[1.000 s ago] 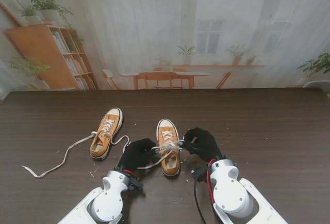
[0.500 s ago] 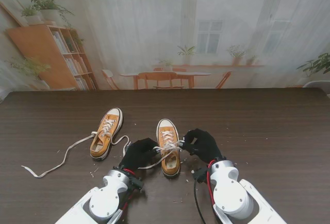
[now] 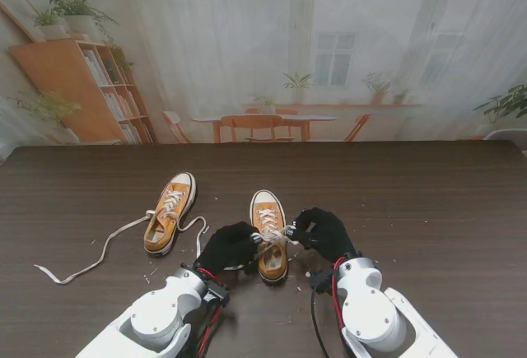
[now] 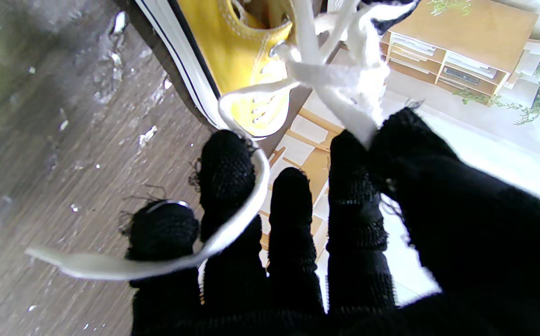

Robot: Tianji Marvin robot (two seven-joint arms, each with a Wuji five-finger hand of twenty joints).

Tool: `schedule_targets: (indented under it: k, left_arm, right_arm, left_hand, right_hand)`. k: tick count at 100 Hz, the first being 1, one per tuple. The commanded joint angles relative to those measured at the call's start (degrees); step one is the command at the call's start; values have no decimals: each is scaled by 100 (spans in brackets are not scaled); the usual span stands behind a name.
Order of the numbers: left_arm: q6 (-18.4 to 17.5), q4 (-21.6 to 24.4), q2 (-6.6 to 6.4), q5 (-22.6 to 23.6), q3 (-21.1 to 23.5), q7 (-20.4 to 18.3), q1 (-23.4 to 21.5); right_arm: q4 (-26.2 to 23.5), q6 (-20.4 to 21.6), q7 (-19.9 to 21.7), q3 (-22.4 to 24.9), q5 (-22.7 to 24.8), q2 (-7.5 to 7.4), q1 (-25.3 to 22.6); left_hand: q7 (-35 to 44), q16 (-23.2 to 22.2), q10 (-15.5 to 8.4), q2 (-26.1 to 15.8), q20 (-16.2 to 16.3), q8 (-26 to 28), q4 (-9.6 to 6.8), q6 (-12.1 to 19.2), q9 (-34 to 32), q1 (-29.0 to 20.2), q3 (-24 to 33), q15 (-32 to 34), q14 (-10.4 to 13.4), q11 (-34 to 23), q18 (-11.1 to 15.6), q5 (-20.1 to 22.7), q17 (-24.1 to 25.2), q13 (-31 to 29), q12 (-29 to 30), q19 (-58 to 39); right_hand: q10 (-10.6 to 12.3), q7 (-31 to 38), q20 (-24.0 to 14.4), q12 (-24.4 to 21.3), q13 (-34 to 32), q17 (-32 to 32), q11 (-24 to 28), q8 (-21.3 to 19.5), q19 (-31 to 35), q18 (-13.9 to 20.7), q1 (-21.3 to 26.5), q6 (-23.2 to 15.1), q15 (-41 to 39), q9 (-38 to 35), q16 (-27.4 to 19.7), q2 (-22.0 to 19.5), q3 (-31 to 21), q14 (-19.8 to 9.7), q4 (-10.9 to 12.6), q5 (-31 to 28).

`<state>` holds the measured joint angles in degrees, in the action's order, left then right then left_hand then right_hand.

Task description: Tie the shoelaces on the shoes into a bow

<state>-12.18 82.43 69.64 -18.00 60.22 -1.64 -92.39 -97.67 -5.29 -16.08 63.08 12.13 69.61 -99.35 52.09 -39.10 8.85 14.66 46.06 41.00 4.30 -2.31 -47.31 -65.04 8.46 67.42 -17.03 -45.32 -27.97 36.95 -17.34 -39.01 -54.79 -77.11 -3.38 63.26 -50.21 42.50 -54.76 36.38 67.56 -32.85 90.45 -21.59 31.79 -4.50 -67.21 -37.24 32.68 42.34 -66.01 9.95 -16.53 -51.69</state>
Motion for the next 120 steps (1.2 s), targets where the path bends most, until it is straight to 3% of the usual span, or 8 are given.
schedule_targets:
  k: [1, 9, 13, 18, 32, 47, 81, 120]
  left_arm:
    - [100, 104, -66, -123, 59, -244, -56]
    - [208, 134, -77, -475, 140, -470, -99]
    - [237, 141, -59, -574, 160, -452, -117]
    - [260, 138, -45, -646, 180, -450, -124]
    - [289, 126, -51, -665, 208, -499, -126]
    - [295, 173, -60, -784, 254, -582, -156]
    - [358, 313, -6, -728, 457, -209, -283]
    - [554, 494, 54, -464, 651, 315, -448]
  right_arm:
    - [-28, -29, 115, -11, -26, -24, -2]
    - [-12, -46, 121, -30, -45, -21, 14]
    - [-4, -56, 125, -38, -44, -21, 20]
    - [2, -67, 122, -44, -44, -19, 24]
    - [4, -96, 123, -48, -35, -19, 25]
    - [3, -146, 136, -39, -2, -24, 30]
    - [62, -450, 8, -35, 107, 12, 58]
    - [89, -775, -191, -11, 153, 73, 8]
  left_hand:
    - [289, -246, -6, -424, 207, 326, -158, 379, 249, -549, -317, -93, 152, 86, 345, -326, 189, 233, -227, 82]
    - [516, -330, 135, -514, 373, 472, -246, 163, 438, -770, -583, -134, 95, 123, 372, -570, 376, 422, -293, 127]
    - [797, -374, 215, 107, 562, 546, -40, 120, 348, 57, 993, -126, 15, 227, 314, -579, 346, 394, -419, 158]
    - [1113, -387, 264, 587, 591, 765, 78, 98, 296, 706, 2343, -130, -28, 347, 269, -641, 347, 407, -576, 162]
    - [1643, -395, 255, 724, 602, 1361, 88, 49, 306, 1013, 3077, -169, -54, 456, 272, -792, 369, 460, -791, 168]
    - [2009, -422, 219, 811, 616, 2141, -75, -30, 219, 1467, 3779, -179, -73, 390, 273, -700, 355, 438, -916, 164]
    - [2222, -425, 226, 898, 549, 2571, -218, -100, 30, 1835, 4343, -75, -113, 4, 125, -530, 150, 203, -907, 128]
    - [2180, -411, 263, 814, 499, 2588, -196, -61, 135, 1739, 4201, -44, -127, -75, 85, -624, 148, 243, -918, 127]
  right_hand:
    - [-6, 254, 12, -38, -128, 37, -40, -60, 82, -68, 177, -470, 0, -53, -41, -8, -264, 37, -50, -65]
    - [-11, 254, 11, -37, -120, 15, -40, -68, 76, -72, 181, -471, 0, -52, -39, -16, -256, 47, -49, -60]
    - [-7, 257, 10, -37, -120, 15, -41, -76, 76, -73, 185, -475, 0, -50, -39, -23, -253, 40, -48, -50]
    - [-12, 262, 9, -36, -120, 13, -39, -85, 76, -74, 189, -474, 0, -52, -38, -25, -251, 41, -47, -49]
    - [-10, 261, 7, -37, -117, 1, -42, -103, 75, -67, 198, -472, 1, -45, -37, -33, -244, 43, -43, -39]
    - [-10, 256, 2, -38, -118, 3, -45, -117, 81, -63, 196, -482, 0, -42, -36, -38, -237, 44, -43, -34]
    - [-35, 258, -1, -41, -67, -7, -33, -160, 76, -48, 234, -343, 9, 89, -36, -68, -243, 11, -38, -36]
    - [-51, 183, 1, -82, -49, -21, 12, -207, 95, -2, 247, -528, -12, 124, -36, -59, -215, 21, -36, -66]
